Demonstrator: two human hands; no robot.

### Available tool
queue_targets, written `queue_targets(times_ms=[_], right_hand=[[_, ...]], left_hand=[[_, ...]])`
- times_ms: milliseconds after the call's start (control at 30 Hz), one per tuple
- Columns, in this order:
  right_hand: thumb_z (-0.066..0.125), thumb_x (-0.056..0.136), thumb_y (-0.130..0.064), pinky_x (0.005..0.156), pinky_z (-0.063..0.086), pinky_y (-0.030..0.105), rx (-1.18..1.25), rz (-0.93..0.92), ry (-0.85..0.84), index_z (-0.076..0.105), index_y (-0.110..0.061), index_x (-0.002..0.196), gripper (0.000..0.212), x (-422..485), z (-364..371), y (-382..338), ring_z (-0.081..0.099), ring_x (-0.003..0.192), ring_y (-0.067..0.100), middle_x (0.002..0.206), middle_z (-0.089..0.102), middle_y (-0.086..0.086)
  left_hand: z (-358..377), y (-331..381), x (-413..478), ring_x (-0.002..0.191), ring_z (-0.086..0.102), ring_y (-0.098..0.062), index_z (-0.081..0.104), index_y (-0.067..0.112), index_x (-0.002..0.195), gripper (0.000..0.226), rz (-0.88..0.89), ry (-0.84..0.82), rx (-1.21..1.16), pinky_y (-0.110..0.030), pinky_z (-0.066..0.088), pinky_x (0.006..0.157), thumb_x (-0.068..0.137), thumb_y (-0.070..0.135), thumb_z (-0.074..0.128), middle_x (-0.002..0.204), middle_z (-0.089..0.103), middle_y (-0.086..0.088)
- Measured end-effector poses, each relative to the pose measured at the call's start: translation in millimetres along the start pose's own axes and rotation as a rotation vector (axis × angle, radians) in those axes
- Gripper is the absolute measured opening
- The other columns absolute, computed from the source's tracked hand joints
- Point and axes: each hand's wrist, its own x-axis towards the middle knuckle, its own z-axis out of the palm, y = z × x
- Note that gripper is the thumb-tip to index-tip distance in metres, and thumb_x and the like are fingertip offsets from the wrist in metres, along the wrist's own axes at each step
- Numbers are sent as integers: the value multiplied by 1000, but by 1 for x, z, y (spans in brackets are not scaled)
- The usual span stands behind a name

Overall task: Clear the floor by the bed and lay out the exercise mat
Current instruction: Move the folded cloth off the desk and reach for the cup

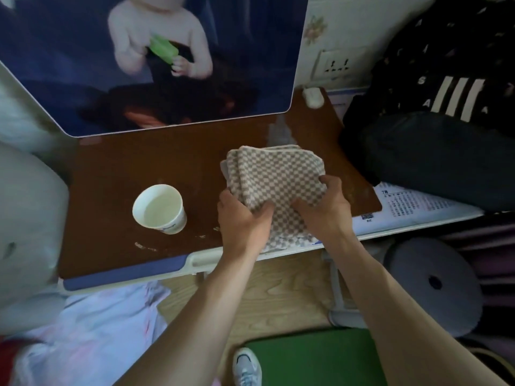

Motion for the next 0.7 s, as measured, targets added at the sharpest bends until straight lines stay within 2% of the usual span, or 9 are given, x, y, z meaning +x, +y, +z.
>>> queue_targets(times_ms=[67, 167, 300, 400, 500, 567, 633, 700], right_hand=[[73, 89, -37, 89, 52, 35, -44, -22, -17, 32, -17, 148, 74, -5, 0, 2, 59, 121, 34, 140, 55, 13], [73, 88, -39, 84, 49, 31, -40, -50, -34, 34, -19, 148, 75, -17, 6, 8, 59, 121, 32, 139, 56, 12], [74, 87, -41, 93, 56, 42, 21, -95, 22, 36, -22, 147, 73, -48, 18, 17, 61, 118, 32, 137, 59, 10], [74, 87, -40, 89, 58, 49, 29, -145, 79, 38, -24, 145, 70, -80, 36, 31, 66, 109, 30, 130, 63, 10], [73, 89, -37, 79, 61, 39, 79, -170, 118, 40, -26, 142, 63, -123, 60, 55, 69, 93, 20, 118, 66, 4], [74, 89, -33, 69, 59, 24, 126, -184, 142, 42, -27, 140, 60, -154, 76, 74, 65, 82, 2, 108, 64, -6], [75, 88, -30, 62, 54, 13, 165, -203, 145, 43, -27, 139, 60, -184, 96, 96, 62, 78, -9, 103, 61, -14], [76, 88, -29, 59, 52, 10, 187, -217, 142, 44, -26, 138, 60, -207, 119, 122, 63, 78, -13, 99, 62, -19]], left_hand=[[-1, -6, -6, 95, 66, -23, 47, 20, 114, 44, 58, -41, 60, -47, 56, 85, 81, 38, 69, 109, 64, -2], [-9, -21, -16, 96, 65, -27, 47, 17, 117, 38, 193, -25, 173, -49, 55, 83, 88, 39, 58, 110, 64, -5], [-23, -39, -35, 103, 61, -29, 47, 12, 120, 36, 272, 18, 185, -48, 50, 87, 94, 35, 54, 115, 61, -9], [-35, -63, -61, 109, 57, -29, 46, 8, 126, 37, 315, 33, 179, -44, 46, 91, 99, 32, 50, 122, 59, -11], [-50, -104, -94, 112, 55, -28, 44, 4, 130, 40, 351, 45, 144, -34, 43, 90, 100, 29, 50, 126, 56, -12], [-61, -135, -117, 108, 54, -22, 43, 3, 131, 39, 377, 50, 108, -18, 38, 84, 99, 24, 51, 126, 56, -11], [-73, -171, -139, 102, 53, -16, 45, 3, 130, 37, 393, 51, 78, -4, 34, 78, 99, 20, 53, 123, 58, -10], [-82, -210, -154, 97, 55, -11, 47, 5, 125, 31, 399, 44, 63, 0, 34, 75, 98, 19, 53, 117, 60, -8]])
